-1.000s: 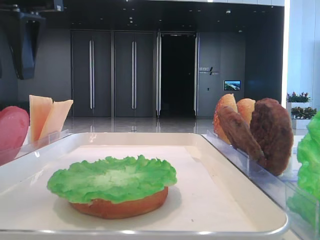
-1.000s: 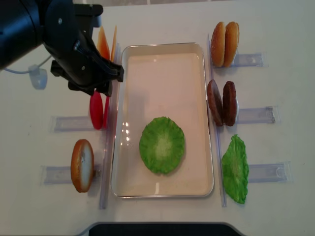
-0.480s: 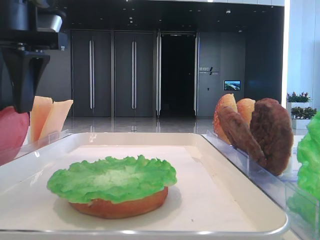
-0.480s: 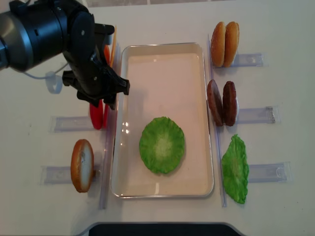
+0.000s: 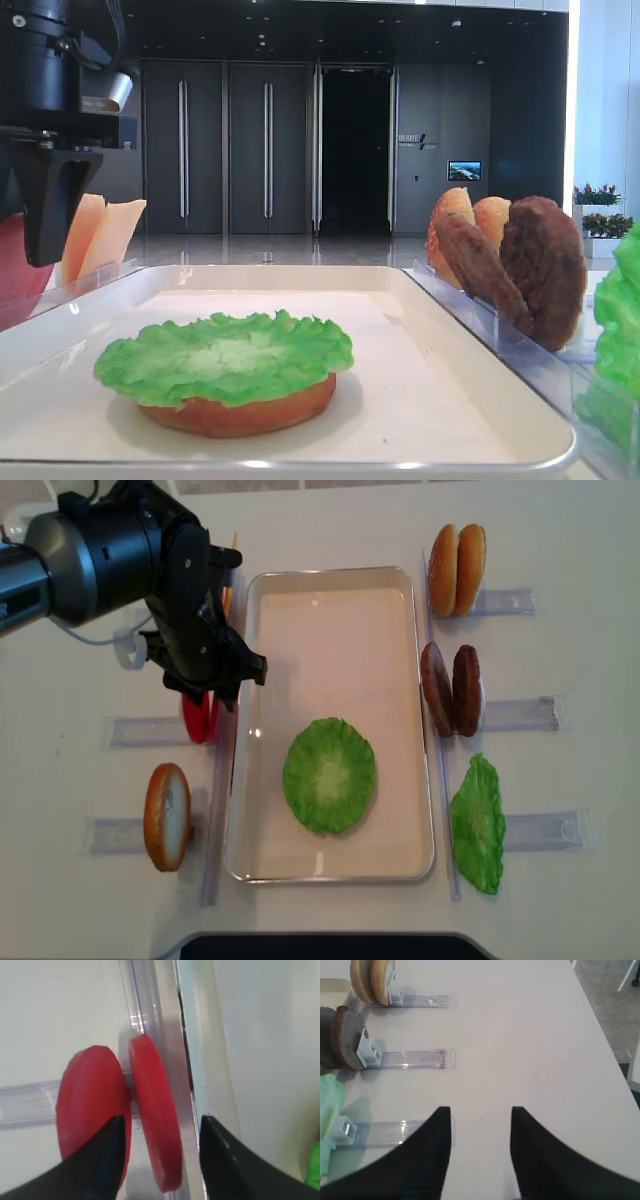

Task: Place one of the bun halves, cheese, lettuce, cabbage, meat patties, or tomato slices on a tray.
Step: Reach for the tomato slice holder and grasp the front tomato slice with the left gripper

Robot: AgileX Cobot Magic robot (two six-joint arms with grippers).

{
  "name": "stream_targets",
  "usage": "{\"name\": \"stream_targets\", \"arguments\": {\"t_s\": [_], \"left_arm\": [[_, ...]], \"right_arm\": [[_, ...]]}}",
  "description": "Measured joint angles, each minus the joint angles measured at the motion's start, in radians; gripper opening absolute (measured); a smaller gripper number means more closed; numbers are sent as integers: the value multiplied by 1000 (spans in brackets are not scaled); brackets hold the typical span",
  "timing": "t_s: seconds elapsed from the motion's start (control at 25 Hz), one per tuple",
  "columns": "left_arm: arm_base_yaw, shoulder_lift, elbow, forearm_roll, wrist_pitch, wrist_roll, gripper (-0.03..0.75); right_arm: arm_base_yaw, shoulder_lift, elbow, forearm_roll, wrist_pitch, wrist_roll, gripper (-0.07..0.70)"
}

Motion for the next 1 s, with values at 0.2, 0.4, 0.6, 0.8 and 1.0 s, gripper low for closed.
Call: {"name": "stream_targets", "arguments": {"t_s": [0.2, 0.4, 0.6, 0.8, 1.0], "left_arm": [[0, 4, 0, 2, -1, 0, 369], [0, 4, 0, 14, 2, 0, 307], [0, 4, 0, 35, 32, 0, 192], [0, 4, 0, 49, 62, 0, 52], [0, 4, 0, 49, 87, 0, 46]], "right_arm": [[0, 0, 0, 0, 0, 0, 303], [0, 0, 0, 0, 0, 0, 303], [0, 0, 0, 0, 0, 0, 303], [0, 0, 0, 0, 0, 0, 303], [0, 0, 0, 0, 0, -1, 303]]}}
